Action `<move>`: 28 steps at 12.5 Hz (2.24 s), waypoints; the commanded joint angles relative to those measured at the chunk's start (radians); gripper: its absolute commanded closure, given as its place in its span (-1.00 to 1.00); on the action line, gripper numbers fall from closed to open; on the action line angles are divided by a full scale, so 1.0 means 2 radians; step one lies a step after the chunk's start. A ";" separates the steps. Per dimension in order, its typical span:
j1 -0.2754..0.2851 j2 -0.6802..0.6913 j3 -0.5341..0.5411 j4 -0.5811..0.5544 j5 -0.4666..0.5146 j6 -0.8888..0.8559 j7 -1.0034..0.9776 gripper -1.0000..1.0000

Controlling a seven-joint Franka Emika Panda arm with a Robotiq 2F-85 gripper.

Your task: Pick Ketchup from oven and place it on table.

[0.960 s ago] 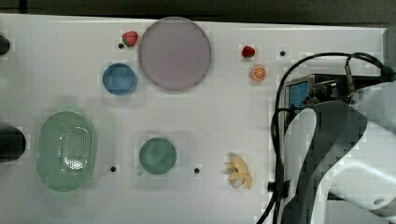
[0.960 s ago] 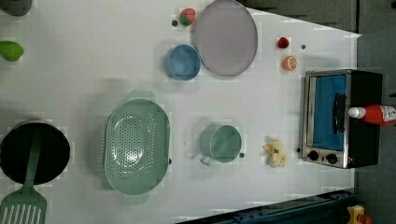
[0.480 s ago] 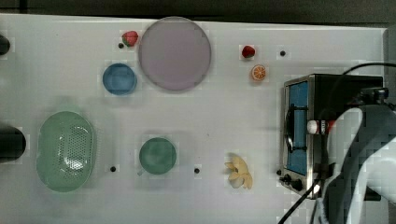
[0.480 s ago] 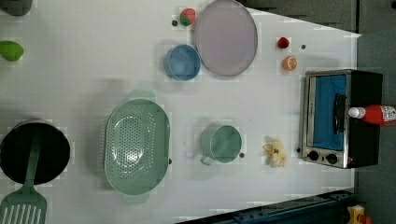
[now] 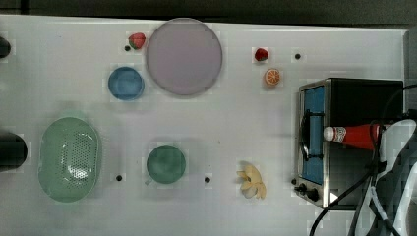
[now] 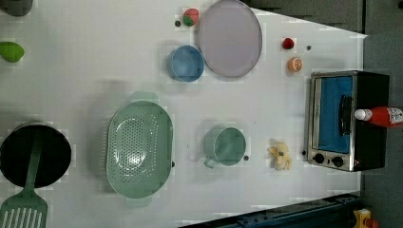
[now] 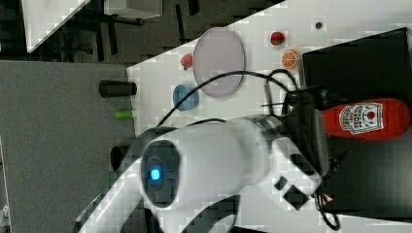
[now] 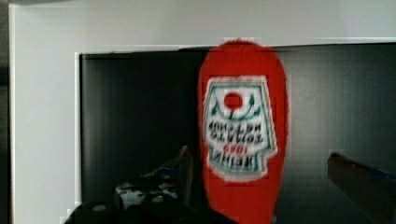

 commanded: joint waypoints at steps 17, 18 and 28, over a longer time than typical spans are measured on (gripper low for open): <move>0.066 -0.046 0.063 0.135 0.033 -0.161 -0.019 -0.27; 0.075 -0.051 0.080 0.135 0.033 -0.171 -0.019 -0.27; 0.132 -0.056 0.222 -0.010 -0.015 -0.118 -0.018 -0.27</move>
